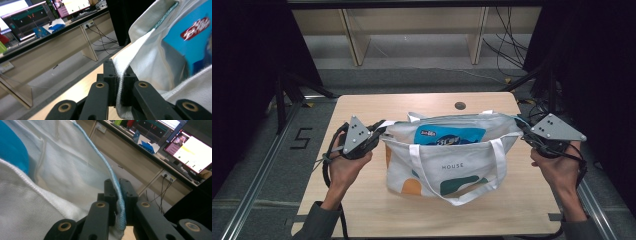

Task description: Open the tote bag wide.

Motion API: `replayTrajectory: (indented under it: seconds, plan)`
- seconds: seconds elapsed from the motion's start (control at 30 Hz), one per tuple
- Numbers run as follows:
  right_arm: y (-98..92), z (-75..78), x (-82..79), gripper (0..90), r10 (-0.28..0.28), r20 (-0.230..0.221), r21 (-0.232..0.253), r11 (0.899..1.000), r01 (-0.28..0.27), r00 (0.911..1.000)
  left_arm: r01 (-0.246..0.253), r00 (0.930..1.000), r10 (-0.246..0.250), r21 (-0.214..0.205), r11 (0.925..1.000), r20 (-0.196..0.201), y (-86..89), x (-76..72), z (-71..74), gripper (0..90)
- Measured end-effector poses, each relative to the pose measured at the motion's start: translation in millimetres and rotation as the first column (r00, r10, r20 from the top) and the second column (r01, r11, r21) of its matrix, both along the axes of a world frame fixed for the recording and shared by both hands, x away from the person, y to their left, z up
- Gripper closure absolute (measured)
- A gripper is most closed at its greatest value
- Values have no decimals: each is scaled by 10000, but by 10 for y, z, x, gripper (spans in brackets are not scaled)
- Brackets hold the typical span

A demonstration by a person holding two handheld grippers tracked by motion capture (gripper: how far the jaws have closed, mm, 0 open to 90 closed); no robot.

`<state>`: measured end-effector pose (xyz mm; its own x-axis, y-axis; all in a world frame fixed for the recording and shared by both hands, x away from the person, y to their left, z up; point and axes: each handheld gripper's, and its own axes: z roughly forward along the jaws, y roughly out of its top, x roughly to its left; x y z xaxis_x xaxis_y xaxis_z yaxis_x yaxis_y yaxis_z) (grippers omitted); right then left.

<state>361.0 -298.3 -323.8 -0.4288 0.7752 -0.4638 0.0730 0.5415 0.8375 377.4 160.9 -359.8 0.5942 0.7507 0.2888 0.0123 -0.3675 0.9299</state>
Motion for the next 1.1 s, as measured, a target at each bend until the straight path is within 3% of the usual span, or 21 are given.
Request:
replayTrajectory:
  seconds: [0.07, 0.3, 0.5, 0.57, 0.6, 0.67, 0.73, 0.87, 0.9, 0.93, 1.03, 1.1]
  plan:
    - [5, -114, 46, 855, -57, -257, -35, 10000, 56, 9997, -25, 9983, 26, 19, 10000, -585, -1, 100, -198, 852]
    - [24, -407, 165, 854, -41, -678, -29, 10000, 39, 9977, -214, 9908, 217, 36, 9998, -1338, 12, 251, -474, 850]
    - [3, -591, 180, 854, -82, -1116, 354, 9993, 122, 9937, -259, 9896, 301, 314, 9992, -1406, -3, 244, -531, 846]
    - [-22, -595, 193, 854, 64, -1021, 385, 9993, -25, 9948, -264, 9893, 306, 312, 9992, -1425, -4, 237, -551, 845]
    - [-11, -603, 170, 854, -79, -1209, 557, 9983, 147, 9926, -257, 9886, 304, 338, 9991, -1474, -5, 235, -568, 844]
    - [-13, -627, 170, 854, -36, -1151, 348, 9994, 76, 9934, -216, 9868, 289, 474, 9986, -1596, -8, 238, -620, 844]
    - [-13, -663, 175, 854, -34, -1213, 228, 9997, 62, 9926, -118, 9832, 222, 586, 9982, -1812, -18, 250, -693, 844]
    - [-7, -785, 182, 853, -27, -1582, 66, 10000, 38, 9874, 68, 9679, 155, 874, 9961, -2510, -79, 286, -932, 844]
    - [-3, -820, 183, 854, -35, -1691, 33, 10000, 41, 9856, 198, 9656, 109, 1152, 9931, -2599, -85, 298, -975, 844]
    - [2, -854, 182, 853, -45, -1828, -96, 10000, 28, 9831, 95, 9647, 183, 1042, 9945, -2628, -117, 297, -1028, 844]
    - [10, -942, 193, 853, -5, -2052, -263, 9996, -50, 9787, 269, 9601, 188, 1593, 9869, -2791, -167, 292, -1105, 847]
    - [12, -997, 199, 853, -48, -2195, -265, 9996, -10, 9756, 433, 9587, 70, 1703, 9844, -2842, -197, 291, -1165, 848]
